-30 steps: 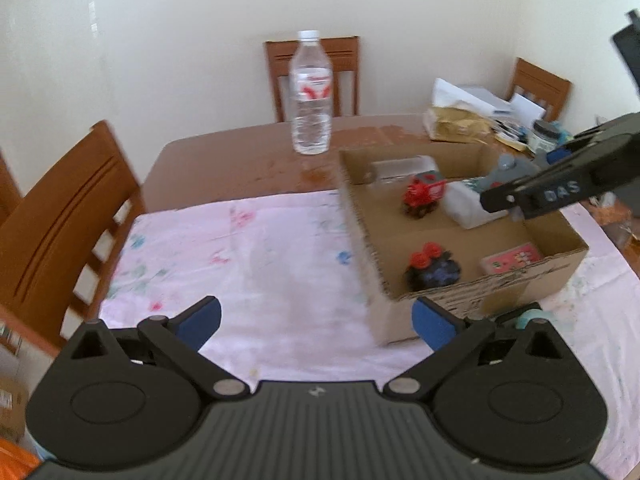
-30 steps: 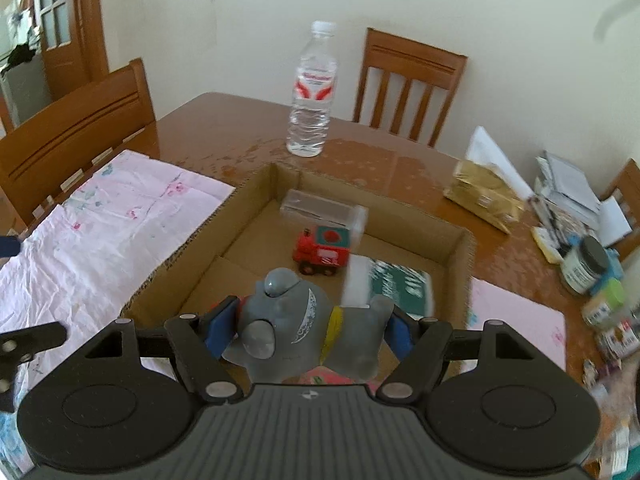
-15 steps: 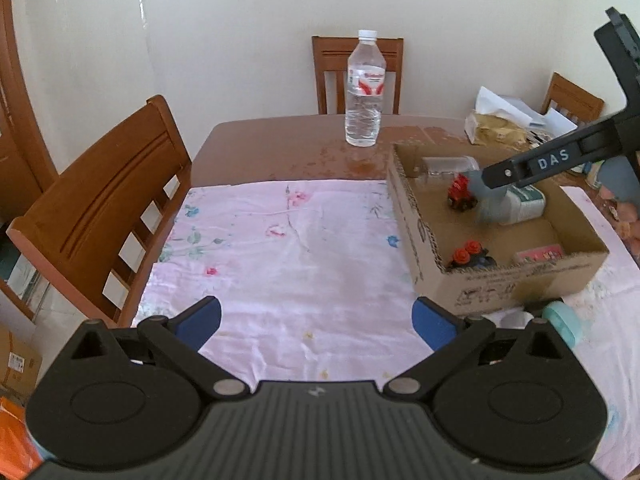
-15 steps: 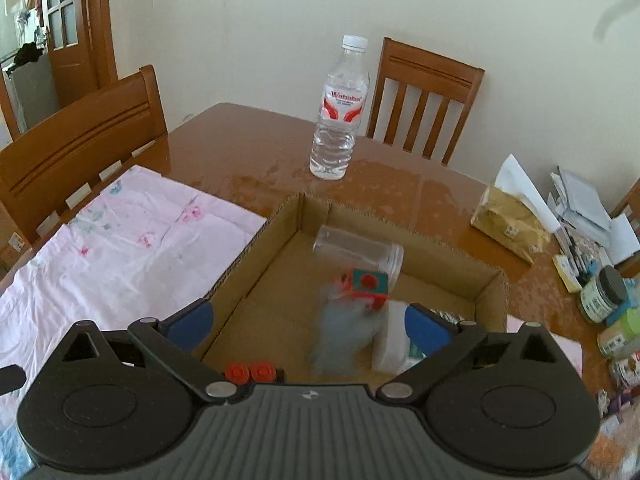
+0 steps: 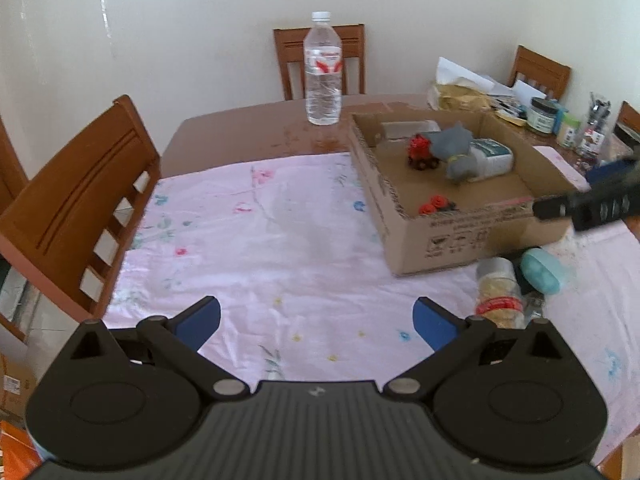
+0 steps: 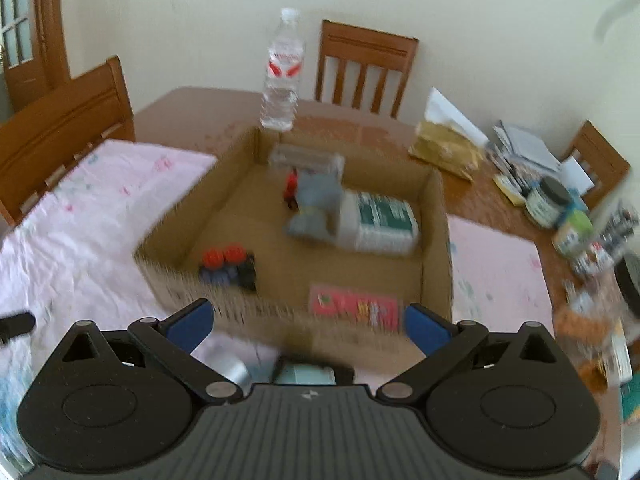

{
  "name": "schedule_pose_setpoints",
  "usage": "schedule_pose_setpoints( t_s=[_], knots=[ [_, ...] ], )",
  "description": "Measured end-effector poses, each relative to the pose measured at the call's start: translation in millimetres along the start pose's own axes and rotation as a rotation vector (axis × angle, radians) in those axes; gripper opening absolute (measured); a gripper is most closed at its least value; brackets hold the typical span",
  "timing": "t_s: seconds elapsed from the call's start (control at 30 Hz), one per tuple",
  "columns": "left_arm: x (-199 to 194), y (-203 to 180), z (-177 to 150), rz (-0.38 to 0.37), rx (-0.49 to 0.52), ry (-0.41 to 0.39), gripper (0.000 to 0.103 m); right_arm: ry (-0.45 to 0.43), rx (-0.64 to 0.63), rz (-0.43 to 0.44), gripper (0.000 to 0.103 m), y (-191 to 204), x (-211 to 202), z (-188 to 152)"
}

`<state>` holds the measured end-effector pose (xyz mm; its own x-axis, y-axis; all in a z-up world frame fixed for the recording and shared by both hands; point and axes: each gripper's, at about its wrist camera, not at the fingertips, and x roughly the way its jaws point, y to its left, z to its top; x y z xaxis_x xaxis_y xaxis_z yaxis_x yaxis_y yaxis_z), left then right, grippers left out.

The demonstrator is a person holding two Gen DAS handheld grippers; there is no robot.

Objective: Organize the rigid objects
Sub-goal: 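Lower the grey toy into the cardboard box and open the right tool, then move the left tool to the gold capsule bottle while the right tool moves to the light blue case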

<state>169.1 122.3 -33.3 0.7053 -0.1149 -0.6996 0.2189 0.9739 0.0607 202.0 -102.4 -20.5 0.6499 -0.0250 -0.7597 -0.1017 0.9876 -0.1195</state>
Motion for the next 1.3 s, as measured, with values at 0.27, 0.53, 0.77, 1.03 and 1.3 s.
schedule_pose_setpoints(
  t_s=[0.27, 0.53, 0.77, 1.03, 1.3],
  knots=[
    [2.5, -10.1, -3.5, -0.067, 0.051, 0.000, 0.102, 0.072, 0.085, -0.041, 0.103, -10.8, 11.9, -37.3],
    [6.9, -12.8, -7.5, -0.054, 0.004, 0.034, 0.102, 0.130, 0.155, 0.003, 0.103, -21.3, 45.1, -41.0],
    [12.7, -26.4, -9.5, -0.035, -0.017, 0.075, 0.102, 0.159, 0.153, 0.044, 0.103, -25.4, 67.3, -41.7],
    [17.7, -52.3, -4.6, -0.034, 0.003, 0.098, 0.102, 0.169, 0.189, 0.096, 0.103, -41.1, 72.8, -49.8],
    [23.0, -73.2, 5.2, -0.046, 0.025, 0.097, 0.102, 0.165, 0.215, 0.110, 0.103, -55.0, 72.0, -55.2]
  ],
)
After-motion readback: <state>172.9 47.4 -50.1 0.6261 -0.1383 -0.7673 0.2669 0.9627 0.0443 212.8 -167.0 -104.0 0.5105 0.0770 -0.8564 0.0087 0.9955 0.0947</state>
